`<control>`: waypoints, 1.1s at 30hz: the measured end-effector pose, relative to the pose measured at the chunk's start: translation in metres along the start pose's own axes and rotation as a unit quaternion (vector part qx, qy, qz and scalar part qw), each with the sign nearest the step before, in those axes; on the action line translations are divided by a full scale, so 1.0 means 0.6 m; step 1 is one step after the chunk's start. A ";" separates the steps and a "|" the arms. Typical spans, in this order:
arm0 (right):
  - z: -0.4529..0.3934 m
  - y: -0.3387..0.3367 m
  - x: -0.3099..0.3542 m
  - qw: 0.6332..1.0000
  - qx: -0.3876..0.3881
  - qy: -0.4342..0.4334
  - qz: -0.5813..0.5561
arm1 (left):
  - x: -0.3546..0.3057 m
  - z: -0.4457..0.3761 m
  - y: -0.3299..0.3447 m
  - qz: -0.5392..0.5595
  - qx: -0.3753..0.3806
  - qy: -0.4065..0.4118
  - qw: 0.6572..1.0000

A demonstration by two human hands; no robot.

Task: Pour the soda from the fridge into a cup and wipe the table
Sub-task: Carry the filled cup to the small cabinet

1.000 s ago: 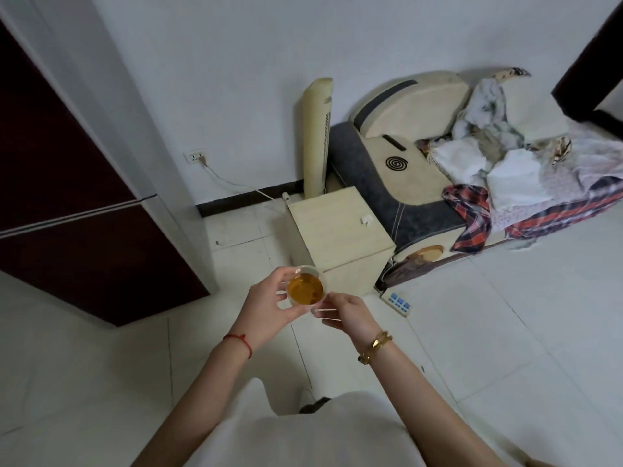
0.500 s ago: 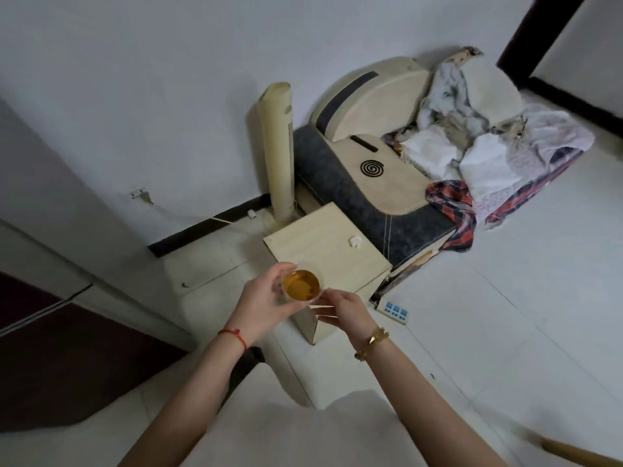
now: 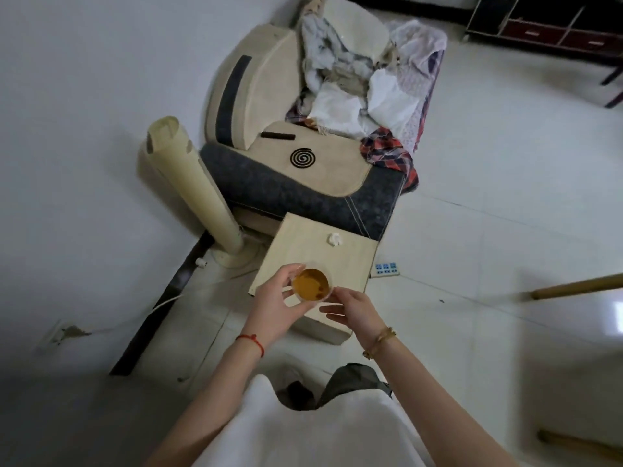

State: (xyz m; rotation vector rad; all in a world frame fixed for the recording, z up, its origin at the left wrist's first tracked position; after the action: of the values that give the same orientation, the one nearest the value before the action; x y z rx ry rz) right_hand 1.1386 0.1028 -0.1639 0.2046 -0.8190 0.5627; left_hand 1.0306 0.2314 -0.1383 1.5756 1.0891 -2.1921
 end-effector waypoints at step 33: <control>-0.329 0.034 -0.019 0.979 -0.158 0.097 -0.087 | 0.169 -0.323 0.132 0.009 0.142 -0.037 0.989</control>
State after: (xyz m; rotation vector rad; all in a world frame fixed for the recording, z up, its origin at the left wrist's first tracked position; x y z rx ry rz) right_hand 1.2463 0.1908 -0.3063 -0.0700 -0.6824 0.2764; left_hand 1.1750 0.3311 -0.2909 1.5863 0.7658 -2.4604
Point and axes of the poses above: each hand's wrist, its own z-axis away from the middle knuckle, its own y-axis out of the palm, x = y × z, the point moved 1 cm from there along -z, towards the middle knuckle, and after that the axes turned 10 degrees about -x, right-handed, at the moved point
